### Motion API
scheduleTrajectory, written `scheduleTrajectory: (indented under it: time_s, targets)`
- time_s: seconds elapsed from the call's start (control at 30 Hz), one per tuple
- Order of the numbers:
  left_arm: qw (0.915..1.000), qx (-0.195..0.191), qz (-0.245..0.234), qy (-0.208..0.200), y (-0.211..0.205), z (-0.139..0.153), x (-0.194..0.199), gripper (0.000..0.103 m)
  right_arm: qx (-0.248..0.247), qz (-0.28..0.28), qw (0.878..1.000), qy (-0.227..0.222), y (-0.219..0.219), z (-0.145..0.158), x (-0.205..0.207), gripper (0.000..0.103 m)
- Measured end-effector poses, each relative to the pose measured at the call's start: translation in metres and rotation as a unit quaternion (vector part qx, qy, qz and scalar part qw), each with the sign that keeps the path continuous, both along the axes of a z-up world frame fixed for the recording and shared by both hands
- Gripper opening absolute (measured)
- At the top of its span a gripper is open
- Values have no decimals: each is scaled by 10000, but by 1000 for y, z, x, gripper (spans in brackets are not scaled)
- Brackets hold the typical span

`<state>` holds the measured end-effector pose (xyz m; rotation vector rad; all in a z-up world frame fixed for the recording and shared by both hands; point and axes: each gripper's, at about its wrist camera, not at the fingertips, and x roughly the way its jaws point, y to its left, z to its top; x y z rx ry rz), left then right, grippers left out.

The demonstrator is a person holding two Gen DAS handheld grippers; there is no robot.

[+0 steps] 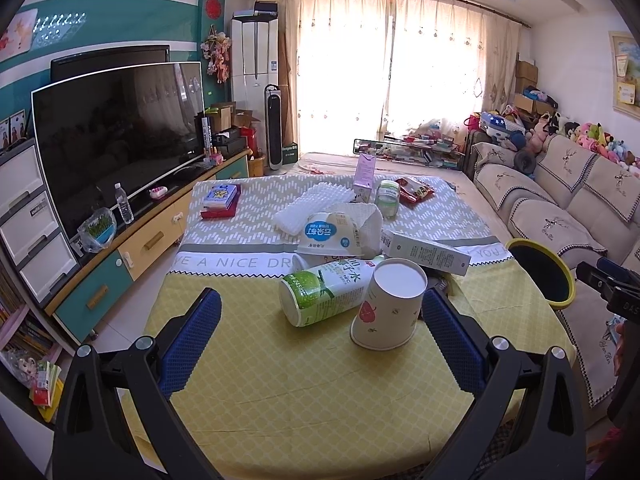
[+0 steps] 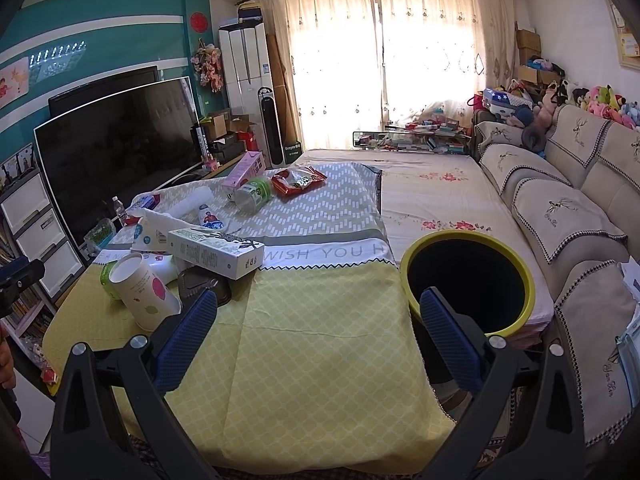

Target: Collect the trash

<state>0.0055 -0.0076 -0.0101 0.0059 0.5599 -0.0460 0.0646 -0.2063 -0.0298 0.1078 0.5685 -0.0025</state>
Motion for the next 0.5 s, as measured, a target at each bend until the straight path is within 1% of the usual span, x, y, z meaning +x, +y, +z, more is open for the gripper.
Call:
scheduleTrajectory:
  time_s: [0.5]
  targets:
    - [10000,-1,-14,39,0,0,1,99,13,-3,10000,27,-1,-2,1,97]
